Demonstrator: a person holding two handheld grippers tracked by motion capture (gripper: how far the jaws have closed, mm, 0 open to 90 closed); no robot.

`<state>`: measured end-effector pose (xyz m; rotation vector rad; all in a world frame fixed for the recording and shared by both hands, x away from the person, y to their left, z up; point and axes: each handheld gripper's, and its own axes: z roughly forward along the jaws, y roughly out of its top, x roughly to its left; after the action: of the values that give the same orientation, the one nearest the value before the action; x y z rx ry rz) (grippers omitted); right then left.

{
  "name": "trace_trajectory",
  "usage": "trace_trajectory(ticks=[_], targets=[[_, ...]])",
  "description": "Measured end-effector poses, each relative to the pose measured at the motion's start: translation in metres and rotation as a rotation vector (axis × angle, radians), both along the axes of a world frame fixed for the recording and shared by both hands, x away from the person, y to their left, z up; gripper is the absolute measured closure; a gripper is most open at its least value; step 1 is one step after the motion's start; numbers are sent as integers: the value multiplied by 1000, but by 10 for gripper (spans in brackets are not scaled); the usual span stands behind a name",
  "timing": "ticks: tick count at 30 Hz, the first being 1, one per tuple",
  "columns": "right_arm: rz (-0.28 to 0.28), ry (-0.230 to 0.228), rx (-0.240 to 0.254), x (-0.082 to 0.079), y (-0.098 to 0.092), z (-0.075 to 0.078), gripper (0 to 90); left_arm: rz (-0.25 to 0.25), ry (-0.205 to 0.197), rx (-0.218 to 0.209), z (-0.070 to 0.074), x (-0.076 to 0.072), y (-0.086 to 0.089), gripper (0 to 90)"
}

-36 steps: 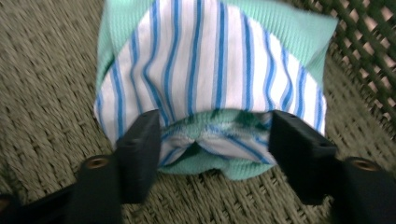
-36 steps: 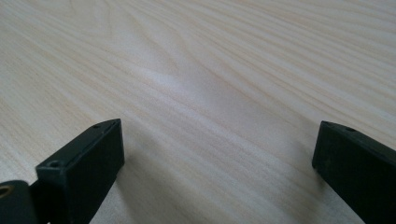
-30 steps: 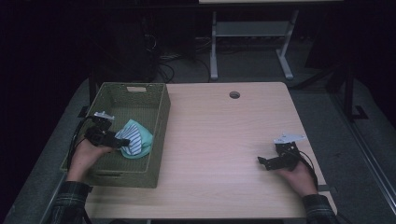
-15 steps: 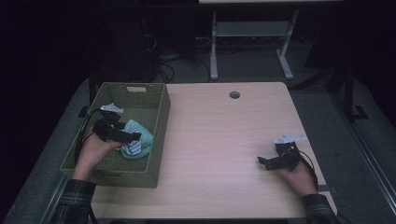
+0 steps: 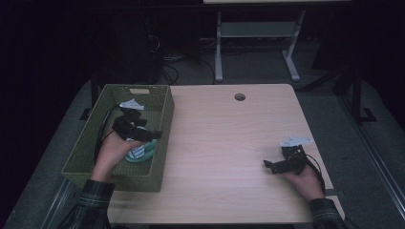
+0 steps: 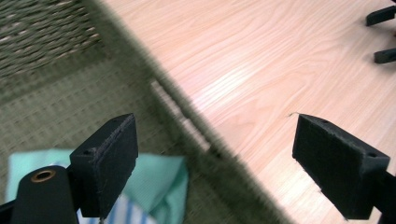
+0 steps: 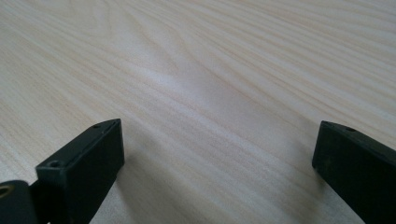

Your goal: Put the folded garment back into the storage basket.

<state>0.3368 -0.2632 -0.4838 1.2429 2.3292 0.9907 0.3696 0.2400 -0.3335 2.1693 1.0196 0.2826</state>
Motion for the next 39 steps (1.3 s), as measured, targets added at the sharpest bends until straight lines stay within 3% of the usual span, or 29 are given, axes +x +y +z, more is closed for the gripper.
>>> trace_trajectory(ticks=[7, 18, 24, 31, 39], targets=[[-1, 4, 2, 0, 0, 0, 18, -43, -12, -21, 0, -2, -32, 136], [-1, 4, 2, 0, 0, 0, 18, -121, -8, -42, -13, -8, -87, 140], [-1, 4, 2, 0, 0, 0, 18, -141, 2, -52, -32, -11, -111, 140], [-2, 4, 2, 0, 0, 0, 18, -176, 18, -30, -55, -21, -137, 139], [0, 2, 0, 0, 0, 0, 18, -196, 21, 2, -90, -24, -152, 138]])
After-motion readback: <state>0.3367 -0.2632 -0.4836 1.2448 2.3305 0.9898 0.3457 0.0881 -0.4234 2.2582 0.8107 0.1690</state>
